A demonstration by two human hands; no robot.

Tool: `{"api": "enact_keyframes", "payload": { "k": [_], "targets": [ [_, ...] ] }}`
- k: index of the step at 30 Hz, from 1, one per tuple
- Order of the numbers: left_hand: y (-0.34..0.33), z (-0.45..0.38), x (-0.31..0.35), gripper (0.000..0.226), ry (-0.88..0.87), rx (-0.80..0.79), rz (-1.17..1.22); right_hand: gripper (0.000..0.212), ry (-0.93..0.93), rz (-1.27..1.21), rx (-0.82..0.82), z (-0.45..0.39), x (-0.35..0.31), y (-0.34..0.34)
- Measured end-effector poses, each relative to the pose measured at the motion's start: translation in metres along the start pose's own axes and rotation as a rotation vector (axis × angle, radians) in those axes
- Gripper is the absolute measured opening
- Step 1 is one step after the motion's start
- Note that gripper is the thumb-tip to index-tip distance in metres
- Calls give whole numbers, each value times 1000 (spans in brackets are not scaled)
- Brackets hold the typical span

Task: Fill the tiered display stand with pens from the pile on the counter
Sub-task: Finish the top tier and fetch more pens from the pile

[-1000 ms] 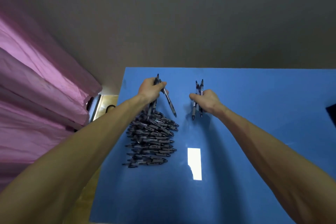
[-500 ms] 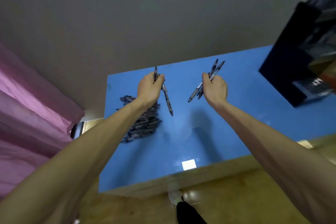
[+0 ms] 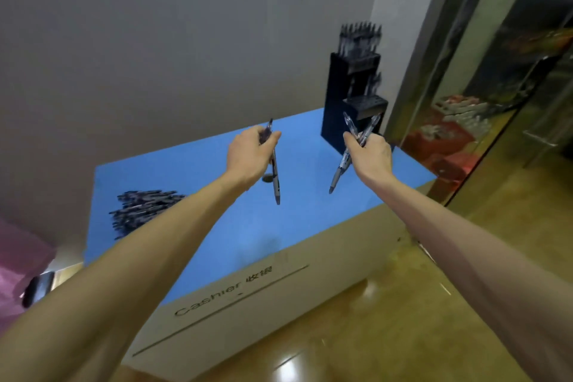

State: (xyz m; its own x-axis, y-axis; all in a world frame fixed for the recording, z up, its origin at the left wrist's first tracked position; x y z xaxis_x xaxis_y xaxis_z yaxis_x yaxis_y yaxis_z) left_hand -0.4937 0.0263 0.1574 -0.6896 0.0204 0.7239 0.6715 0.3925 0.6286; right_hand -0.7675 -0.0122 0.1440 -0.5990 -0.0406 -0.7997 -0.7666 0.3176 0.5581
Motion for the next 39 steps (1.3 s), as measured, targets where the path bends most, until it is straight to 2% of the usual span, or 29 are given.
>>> {"api": "enact_keyframes", "payload": {
  "k": [8,11,17,23,29,35,39],
  "targets": [
    [-101,-10,135,41,-89,101,-85,50,76,34,1,-87,72,137],
    [-140,-19,187,43,-134,113,-194,50,105,25,-36,-133,100,186],
    [-170,-52,247,48,-105,187,-333,42,134,-42,-136,-209,132,237],
    [-188,-90,272,50,-108,272,-372,34,210,-63,-235,-270,128,221],
    [-221,-162,277,50,-130,379,-354,30,332,-47,-286,-337,105,174],
    [-268,-258,243,45,-125,292,-310,31,426,110,-414,-412,76,104],
    [-292,-299,210,43,-89,270,-295,37,466,121,-452,-454,64,55]
  ]
}}
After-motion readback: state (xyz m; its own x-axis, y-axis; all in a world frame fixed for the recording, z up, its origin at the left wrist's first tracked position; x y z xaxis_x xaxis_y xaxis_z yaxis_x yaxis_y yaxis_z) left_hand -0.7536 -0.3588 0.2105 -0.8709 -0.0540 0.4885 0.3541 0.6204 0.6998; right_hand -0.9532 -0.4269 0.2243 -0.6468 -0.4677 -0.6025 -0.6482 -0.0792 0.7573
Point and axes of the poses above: each hand's wrist, its own z-axis away from the middle knuckle, its own y-axis out of the back of the hand, x = y × z, the point moved 9 cm from there along -z, towards the middle knuckle, and after that the axes turned 3 degrees about x, right-handed, at the moved point
